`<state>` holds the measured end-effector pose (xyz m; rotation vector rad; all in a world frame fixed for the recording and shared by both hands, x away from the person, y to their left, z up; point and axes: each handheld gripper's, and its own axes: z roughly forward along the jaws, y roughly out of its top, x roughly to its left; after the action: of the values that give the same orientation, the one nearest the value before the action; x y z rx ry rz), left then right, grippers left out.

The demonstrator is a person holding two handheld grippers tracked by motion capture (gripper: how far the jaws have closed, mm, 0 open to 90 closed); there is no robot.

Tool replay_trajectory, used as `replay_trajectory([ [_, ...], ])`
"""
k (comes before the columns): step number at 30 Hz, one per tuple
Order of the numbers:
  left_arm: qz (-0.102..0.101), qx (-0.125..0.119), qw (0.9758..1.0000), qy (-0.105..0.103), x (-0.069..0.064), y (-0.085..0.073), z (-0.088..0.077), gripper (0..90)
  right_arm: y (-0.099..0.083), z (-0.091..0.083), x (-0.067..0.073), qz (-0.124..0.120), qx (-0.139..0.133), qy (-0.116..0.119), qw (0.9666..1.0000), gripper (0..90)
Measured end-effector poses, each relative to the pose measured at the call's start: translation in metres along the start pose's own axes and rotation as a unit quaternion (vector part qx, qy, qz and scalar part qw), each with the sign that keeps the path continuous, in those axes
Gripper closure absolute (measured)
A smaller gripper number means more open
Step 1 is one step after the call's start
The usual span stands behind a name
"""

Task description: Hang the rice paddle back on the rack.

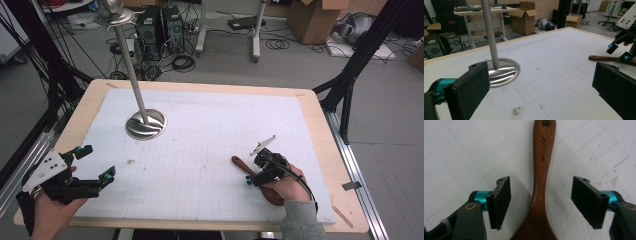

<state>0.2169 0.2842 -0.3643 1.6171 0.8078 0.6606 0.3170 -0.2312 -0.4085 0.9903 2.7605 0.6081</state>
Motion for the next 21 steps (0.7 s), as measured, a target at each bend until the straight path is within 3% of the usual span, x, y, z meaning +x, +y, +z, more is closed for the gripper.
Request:
replay_trajectory([
  [15,0.003,0.003,1.0,-0.002,-0.0009,-0.0001,0.0009,1.8,0.0017,0.0034,0.0046,-0.006,0.044,0.007,0.999,51.7],
  [21,0.002,0.002,1.0,-0.003,-0.0018,0.0001,0.0009,1.8,0.0017,0.0031,0.0055,-0.005,0.046,0.012,0.9989,58.8],
])
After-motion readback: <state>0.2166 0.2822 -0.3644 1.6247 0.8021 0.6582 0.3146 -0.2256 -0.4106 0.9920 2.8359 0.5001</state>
